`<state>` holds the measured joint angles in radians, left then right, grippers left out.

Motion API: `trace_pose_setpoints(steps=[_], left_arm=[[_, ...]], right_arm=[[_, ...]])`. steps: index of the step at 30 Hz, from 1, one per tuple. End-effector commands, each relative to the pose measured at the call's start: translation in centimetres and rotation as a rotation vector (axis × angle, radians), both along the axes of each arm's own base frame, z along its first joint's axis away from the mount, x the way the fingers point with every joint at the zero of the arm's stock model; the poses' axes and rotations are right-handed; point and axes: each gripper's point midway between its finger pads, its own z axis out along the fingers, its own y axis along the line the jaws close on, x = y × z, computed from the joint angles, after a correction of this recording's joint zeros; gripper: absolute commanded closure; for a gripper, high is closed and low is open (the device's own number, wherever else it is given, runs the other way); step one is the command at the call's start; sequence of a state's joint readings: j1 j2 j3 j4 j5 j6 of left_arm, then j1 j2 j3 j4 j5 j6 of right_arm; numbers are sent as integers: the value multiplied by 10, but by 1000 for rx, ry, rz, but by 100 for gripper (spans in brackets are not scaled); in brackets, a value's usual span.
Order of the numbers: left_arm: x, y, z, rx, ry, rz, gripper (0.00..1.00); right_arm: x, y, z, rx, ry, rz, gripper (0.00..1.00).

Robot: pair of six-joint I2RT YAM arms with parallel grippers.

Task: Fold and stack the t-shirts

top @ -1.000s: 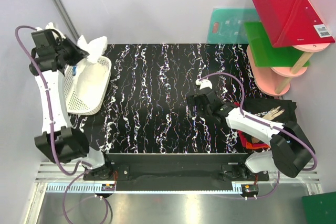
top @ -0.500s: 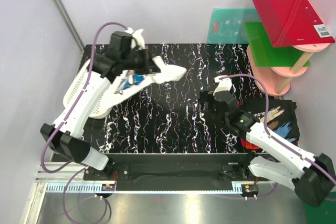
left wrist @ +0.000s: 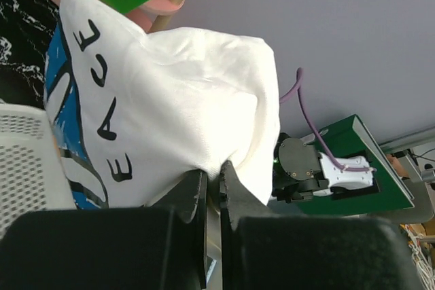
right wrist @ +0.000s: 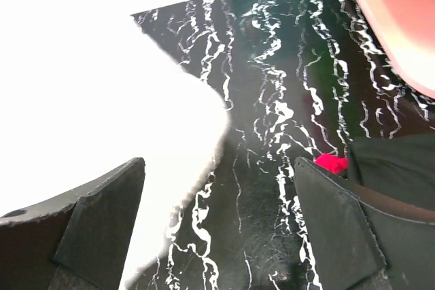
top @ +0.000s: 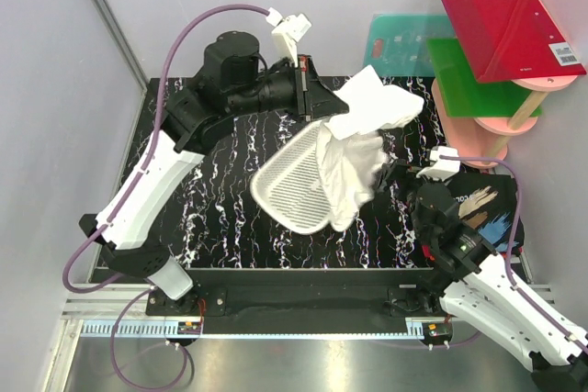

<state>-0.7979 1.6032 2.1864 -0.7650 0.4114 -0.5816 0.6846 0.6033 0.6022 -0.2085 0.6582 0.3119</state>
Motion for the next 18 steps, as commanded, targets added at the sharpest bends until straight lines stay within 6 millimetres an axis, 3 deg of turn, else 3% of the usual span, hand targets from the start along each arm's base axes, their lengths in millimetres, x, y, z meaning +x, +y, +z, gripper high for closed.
trace_pose_setpoints(steps=[1, 6, 11, 15, 16, 18], left_arm=[[-35, 30, 75, -200, -166, -17, 100], [-40, 48, 79, -208, -201, 31, 100], [-48, 70, 106, -238, -273, 88, 100], [-41, 93, 104, -150, -292, 196, 100], [-41, 102, 107, -143, -302, 234, 100], [-28, 121, 97, -82, -309, 349, 100]], right_arm=[[-1, -13, -1, 10, -7, -76, 2], [1, -14, -1, 4, -4, -88, 2], [5, -26, -11, -30, 29, -182, 4], [17, -24, -25, -94, 85, -234, 31], [20, -19, -29, -104, 102, -221, 58], [32, -7, -37, -141, 148, -207, 96]])
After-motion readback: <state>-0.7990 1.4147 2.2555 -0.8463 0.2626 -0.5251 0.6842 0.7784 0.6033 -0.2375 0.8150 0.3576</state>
